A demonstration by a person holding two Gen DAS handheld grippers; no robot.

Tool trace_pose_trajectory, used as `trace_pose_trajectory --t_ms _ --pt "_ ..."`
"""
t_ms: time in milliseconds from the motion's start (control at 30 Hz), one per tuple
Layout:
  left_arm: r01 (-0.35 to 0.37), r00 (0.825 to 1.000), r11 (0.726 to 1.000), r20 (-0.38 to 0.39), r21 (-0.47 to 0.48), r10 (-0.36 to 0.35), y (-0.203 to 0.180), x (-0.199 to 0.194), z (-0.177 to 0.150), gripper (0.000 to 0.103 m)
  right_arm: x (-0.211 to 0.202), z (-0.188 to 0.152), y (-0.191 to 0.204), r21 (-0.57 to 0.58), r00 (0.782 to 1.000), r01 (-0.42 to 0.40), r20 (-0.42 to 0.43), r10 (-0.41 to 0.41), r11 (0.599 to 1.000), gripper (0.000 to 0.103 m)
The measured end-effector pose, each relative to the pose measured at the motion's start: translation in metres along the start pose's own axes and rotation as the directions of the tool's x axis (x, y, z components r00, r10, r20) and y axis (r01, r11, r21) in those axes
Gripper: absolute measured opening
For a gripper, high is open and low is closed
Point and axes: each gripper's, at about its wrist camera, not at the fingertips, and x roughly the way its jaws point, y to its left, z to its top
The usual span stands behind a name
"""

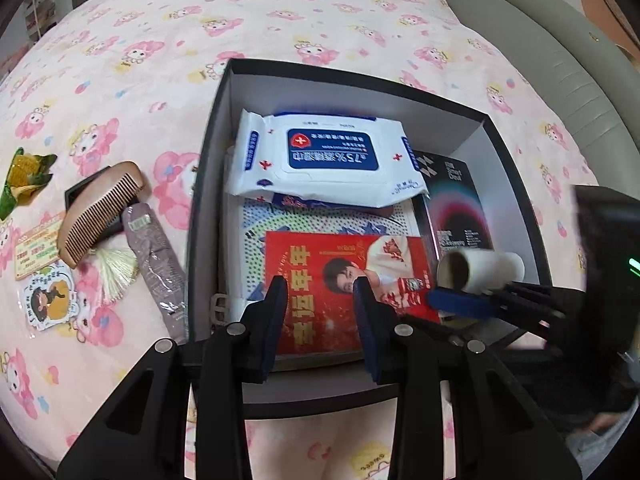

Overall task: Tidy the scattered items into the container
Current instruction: 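Press the red card packet flat in the box with the left gripper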

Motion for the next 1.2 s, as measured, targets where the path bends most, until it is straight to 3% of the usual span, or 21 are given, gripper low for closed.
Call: trace_pose_trajectory --t_ms 133,367,467,633,767,1000,1100,1200 --pt "-0.008 1.0 1.0 -0.024 -0.001 0.008 -0.002 0.007 0.001 0.033 0.008 0.004 -0.009 0.062 1.0 -0.014 0.011 0.013 0.998 0.037" --pt "-0.002 1.0 1.0 -0.021 -0.014 0.002 0.007 0.005 0.002 0.031 0.005 0.009 -0.006 0.078 0.991 -0.114 0.079 0.108 0.99 0.037" --pt "0.022 0.999 0.999 -0.045 0.028 -0.021 0.006 0.005 -0.001 0.031 -0.006 0.004 -0.003 0.065 0.993 -0.038 0.11 0.031 0.997 0.037" --pt "0.032 0.995 0.994 -0.096 0.102 -0.022 -0.003 0.01 0.001 0.033 -0.01 -0.002 -0.005 0.072 0.998 0.048 0.047 -0.052 0.996 0.041" --pt "0.025 0.996 0.996 -0.085 0.083 -0.018 -0.003 0.006 0.005 0.033 0.01 0.002 -0.018 0.143 0.999 -0.03 -0.023 0.033 0.989 0.044" --pt "0.017 0.997 0.997 -0.071 0.071 -0.012 0.0 0.004 0.005 0.033 0.016 0.007 -0.011 0.162 0.985 -0.171 0.033 0.167 0.972 0.046" --pt "0.033 0.997 0.997 -0.066 0.074 -0.028 0.001 0.002 0.003 0.033 0.005 0.0 -0.003 0.122 0.995 -0.072 0.084 0.062 0.99 0.046" --pt "0.066 0.995 0.993 -0.081 0.097 -0.058 -0.003 0.003 0.002 0.033 -0.016 -0.013 0.003 0.092 0.986 0.058 0.153 -0.072 0.994 0.045"
